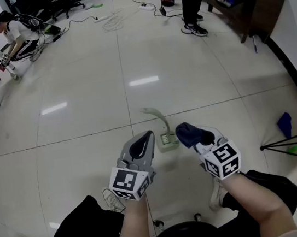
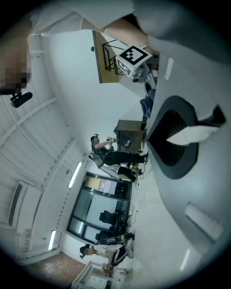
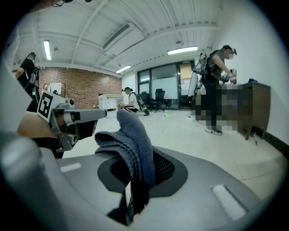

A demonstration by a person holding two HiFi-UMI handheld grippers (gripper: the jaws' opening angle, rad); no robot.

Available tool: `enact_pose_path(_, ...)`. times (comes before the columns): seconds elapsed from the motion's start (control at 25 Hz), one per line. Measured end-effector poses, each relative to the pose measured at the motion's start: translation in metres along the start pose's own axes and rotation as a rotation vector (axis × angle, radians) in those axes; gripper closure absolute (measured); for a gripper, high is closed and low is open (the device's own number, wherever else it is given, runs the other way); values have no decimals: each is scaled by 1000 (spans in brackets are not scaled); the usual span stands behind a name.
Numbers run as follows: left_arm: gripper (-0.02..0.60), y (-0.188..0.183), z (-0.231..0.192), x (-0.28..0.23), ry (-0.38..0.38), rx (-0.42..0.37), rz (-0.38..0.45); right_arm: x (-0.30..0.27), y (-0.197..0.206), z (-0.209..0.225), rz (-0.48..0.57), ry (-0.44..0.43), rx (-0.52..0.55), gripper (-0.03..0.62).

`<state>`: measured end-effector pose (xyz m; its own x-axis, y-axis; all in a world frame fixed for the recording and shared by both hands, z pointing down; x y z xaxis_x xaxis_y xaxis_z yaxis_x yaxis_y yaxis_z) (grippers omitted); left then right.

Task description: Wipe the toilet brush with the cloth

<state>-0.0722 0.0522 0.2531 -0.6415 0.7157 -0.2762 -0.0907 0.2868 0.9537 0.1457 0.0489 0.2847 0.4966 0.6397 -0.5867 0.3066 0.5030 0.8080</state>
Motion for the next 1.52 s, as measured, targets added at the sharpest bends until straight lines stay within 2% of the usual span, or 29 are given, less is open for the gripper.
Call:
enact_pose_path(0.24,577,71,-17,-56,100,-63,-156,-83,64,-14,-161,-80,-42,534)
enact_pose_path(0.36,575,112,-25,-75,139,-8,-227,-114,105,-26,-243,-109,-75,534)
enact_pose_path(0.44,575,139,-32,-89,156,29,-272,-135,131,-31,-290,-129,-59,534)
enact_pose_path(0.52,575,164,-40,-103,173,40,-315,-158,153,-33,-323,-153,-69,534)
enact_pose_path(0.64,575,188,-48,-123,200,42,-359,-188,177,-34,-343,-209,-192,534)
enact_pose_path(0.8,575,204,-52,-144,239,40,-395,-216,184,-37,-328,-279,-303,533)
enact_pose_path(1.08,575,219,-59,-152,241,80,-414,-235,189,-21,-317,-320,-392,530)
enact_pose_path(1.16,575,219,-59,-152,243,86,-412,-234,192,-16,-327,-322,-393,529)
enact_pose_path(1.36,575,218,-57,-151,249,38,-439,-228,206,8,-369,-282,-395,523)
enact_pose_path(1.52,575,218,-57,-152,252,55,-432,-226,216,28,-406,-253,-394,523)
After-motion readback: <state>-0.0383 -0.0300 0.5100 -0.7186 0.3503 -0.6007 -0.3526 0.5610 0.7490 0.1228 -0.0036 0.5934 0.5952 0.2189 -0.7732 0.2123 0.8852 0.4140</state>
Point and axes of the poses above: the fingertips, and each gripper's own axes: x backward along the fingers, z to its right, y out of its underside, the point moved 8 cm from there along x, backward along the fingers, and after that the axes turned 12 degrees about -z, right-handed, at the moved point
